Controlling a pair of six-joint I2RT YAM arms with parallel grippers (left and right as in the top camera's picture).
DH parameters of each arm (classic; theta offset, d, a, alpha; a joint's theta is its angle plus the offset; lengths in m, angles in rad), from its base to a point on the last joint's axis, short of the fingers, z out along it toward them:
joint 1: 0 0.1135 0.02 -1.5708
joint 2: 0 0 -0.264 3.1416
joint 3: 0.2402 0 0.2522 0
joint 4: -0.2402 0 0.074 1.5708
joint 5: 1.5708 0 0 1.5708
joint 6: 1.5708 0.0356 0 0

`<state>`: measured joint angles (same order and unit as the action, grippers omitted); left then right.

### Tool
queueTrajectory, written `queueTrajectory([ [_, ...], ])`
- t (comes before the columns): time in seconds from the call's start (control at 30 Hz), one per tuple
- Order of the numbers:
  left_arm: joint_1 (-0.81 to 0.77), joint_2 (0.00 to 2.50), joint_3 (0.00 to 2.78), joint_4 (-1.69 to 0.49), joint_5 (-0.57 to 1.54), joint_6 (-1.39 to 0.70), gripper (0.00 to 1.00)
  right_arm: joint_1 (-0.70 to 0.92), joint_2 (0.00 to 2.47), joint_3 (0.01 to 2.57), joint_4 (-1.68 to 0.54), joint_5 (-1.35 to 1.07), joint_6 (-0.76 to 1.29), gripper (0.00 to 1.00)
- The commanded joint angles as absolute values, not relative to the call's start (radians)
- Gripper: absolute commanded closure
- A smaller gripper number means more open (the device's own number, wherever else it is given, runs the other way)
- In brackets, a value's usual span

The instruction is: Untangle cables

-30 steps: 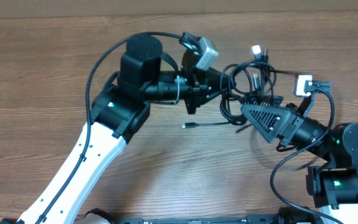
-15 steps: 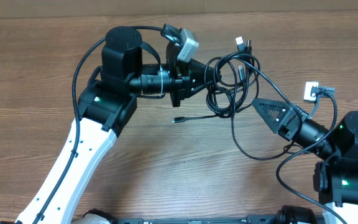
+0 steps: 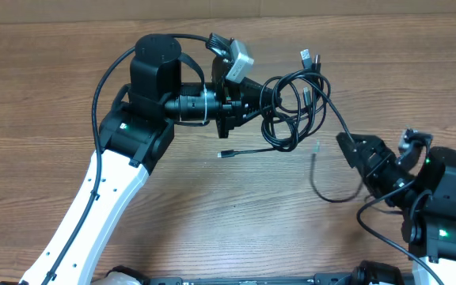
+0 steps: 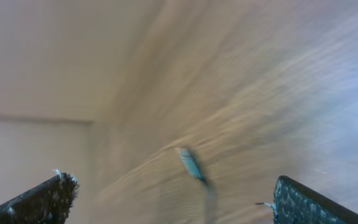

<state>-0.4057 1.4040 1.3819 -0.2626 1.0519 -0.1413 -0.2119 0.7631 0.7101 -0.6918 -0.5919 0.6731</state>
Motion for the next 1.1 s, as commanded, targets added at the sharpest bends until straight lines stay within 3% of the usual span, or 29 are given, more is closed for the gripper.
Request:
queueTrajectory([
  [0.0, -0.398, 1.386, 1.394, -0.277, 1.066, -0.081, 0.96, -0.218, 0.757, 0.714, -0.774, -0.344, 0.657, 0.0],
  [0.23, -0.398, 1.386, 1.394, -0.286, 1.065, -0.046, 0.96, -0.218, 0.757, 0.716, -0.794, -0.346, 0.635, 0.0],
  [0.53, -0.398, 1.386, 1.394, -0.319, 1.008, -0.011, 0.96, -0.218, 0.757, 0.716, -0.503, -0.974, 0.409, 0.0],
  [0.67, -0.398, 1.386, 1.394, -0.364, 0.941, -0.011, 0.96, -0.218, 0.757, 0.716, -0.355, -1.217, 0.424, 0.0],
  [1.07, -0.407, 1.386, 1.394, -0.369, 0.881, -0.064, 0.96, -0.218, 0.757, 0.716, -0.16, -1.375, 0.564, 0.01],
])
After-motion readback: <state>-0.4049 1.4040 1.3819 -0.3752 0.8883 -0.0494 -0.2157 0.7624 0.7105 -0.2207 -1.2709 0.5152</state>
